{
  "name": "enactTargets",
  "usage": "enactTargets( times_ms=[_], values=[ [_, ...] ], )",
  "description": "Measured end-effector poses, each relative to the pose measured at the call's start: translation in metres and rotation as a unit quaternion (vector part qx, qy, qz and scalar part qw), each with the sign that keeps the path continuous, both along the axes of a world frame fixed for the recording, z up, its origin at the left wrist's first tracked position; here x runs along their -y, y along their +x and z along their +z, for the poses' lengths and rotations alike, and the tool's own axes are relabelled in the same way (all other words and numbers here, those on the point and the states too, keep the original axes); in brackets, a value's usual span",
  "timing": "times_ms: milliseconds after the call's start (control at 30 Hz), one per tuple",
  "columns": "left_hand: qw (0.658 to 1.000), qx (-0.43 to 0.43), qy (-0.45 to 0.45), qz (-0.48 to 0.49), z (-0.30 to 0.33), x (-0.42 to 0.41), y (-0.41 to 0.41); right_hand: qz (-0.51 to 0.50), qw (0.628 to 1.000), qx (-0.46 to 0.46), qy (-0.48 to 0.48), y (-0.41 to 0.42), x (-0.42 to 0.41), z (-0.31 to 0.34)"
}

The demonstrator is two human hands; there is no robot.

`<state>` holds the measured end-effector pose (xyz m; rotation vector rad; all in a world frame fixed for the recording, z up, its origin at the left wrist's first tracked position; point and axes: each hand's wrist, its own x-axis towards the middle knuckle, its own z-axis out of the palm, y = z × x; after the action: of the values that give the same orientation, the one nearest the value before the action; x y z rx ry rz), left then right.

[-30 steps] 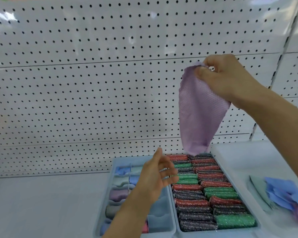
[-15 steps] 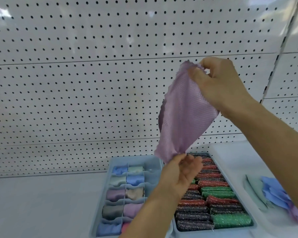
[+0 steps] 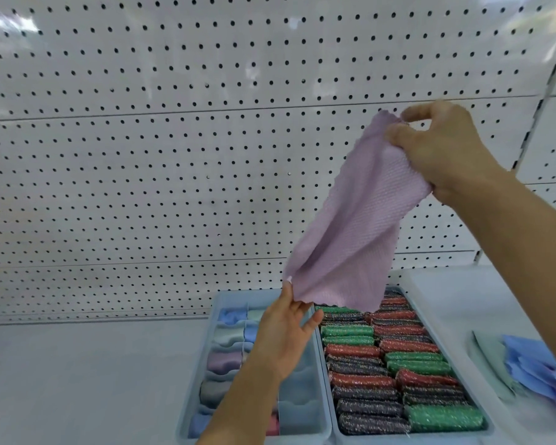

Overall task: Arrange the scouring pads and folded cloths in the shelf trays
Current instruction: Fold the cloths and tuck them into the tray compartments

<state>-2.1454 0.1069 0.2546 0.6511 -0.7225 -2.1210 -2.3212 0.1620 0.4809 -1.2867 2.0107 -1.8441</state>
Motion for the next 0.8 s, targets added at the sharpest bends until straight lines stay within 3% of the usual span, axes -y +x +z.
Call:
enactTargets(
  times_ms=[100, 200, 300, 433, 500, 533, 633, 733, 800],
  values=[
    [0.996, 0.076, 0.018, 0.040, -0.007, 0.002, 0.000, 0.008, 0.999, 0.036, 0.004, 0.004, 0.001, 0.001],
    [0.978, 0.122, 0.028, 0.164, 0.000, 0.000, 0.002, 0.002, 0.999, 0.037, 0.024, 0.005, 0.002, 0.000],
    [0.940, 0.147, -0.154, 0.266, 0.036, -0.014, 0.001, 0.006, 0.999, 0.034, 0.035, 0.005, 0.003, -0.006],
    [0.831, 0.192, -0.495, 0.169, 0.096, -0.039, -0.010, 0.037, 0.996, 0.074, 0.042, 0.009, 0.004, -0.013],
    [0.762, 0.253, -0.574, 0.160, 0.110, -0.041, -0.022, 0.057, 0.992, 0.096, 0.050, 0.013, 0.004, -0.016],
    [0.744, 0.265, -0.585, 0.185, 0.115, -0.039, -0.027, 0.063, 0.991, 0.107, 0.053, 0.015, 0.003, -0.018],
    [0.750, 0.233, -0.570, 0.241, 0.128, -0.023, -0.034, 0.089, 0.984, 0.143, 0.048, 0.016, -0.005, -0.019],
    [0.793, 0.207, -0.544, 0.178, 0.140, -0.005, -0.028, 0.129, 0.979, 0.144, 0.058, 0.013, -0.021, -0.021],
    [0.816, 0.200, -0.532, 0.103, 0.150, 0.003, -0.020, 0.117, 0.987, 0.092, 0.064, 0.009, -0.030, -0.026]
  ],
)
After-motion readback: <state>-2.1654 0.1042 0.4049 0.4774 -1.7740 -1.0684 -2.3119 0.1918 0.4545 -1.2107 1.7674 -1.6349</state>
